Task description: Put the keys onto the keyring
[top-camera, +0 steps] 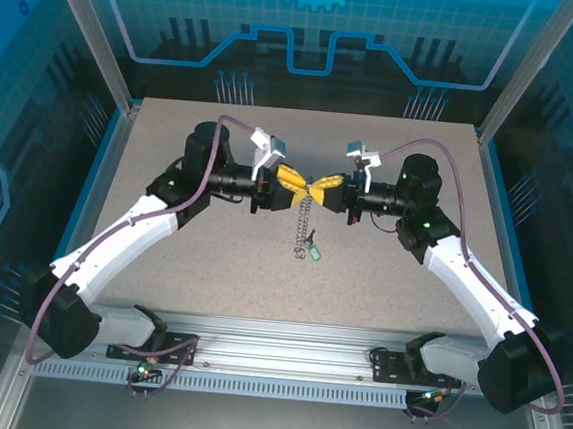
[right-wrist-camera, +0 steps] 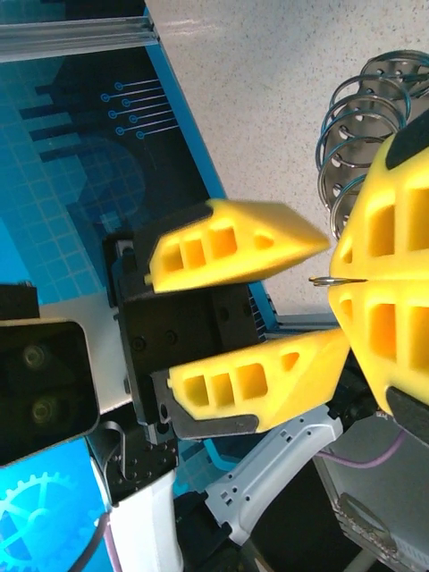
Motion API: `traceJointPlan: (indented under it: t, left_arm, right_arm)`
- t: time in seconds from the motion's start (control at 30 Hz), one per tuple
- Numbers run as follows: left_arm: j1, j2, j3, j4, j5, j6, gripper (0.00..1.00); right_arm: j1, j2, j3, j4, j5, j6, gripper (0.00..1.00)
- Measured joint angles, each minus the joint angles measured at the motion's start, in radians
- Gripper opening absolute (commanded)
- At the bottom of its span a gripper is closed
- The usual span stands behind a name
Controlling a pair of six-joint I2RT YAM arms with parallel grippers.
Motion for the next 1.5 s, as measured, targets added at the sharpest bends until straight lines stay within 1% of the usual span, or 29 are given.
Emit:
traceJointPlan:
  t: [0.17, 0.3, 0.63, 0.87, 1.07, 1.5]
  left_arm:
    - [0.003, -0.086, -0.106, 0.106, -0.015, -0.082, 0.35]
    - [0.009, -0.105, -0.193, 0.236, -0.030, -0.180, 0.35]
    - [0.011, -0.050, -0.279, 0.578, -0.037, -0.432, 0.34]
    - [0.013, 0.016, -0.285, 0.747, -0.037, -0.555, 0.33]
    - [0.012, 0.050, -0.285, 0.835, -0.037, -0.616, 0.29]
    - [-0.003, 0.098, -0.285, 0.900, -0.029, -0.658, 0.25]
  right_arm:
    - [-0.006, -0.004, -0.008, 0.028, 0.000, 0.019, 0.00]
    - [-0.010, -0.005, -0.012, 0.067, 0.000, 0.042, 0.00]
    - [-0.009, -0.008, -0.042, 0.145, 0.013, 0.106, 0.00]
    - [-0.009, -0.008, -0.043, 0.170, 0.026, 0.121, 0.00]
    - [-0.009, -0.008, -0.046, 0.179, 0.030, 0.129, 0.00]
    - [-0.009, -0.007, -0.047, 0.182, 0.050, 0.129, 0.00]
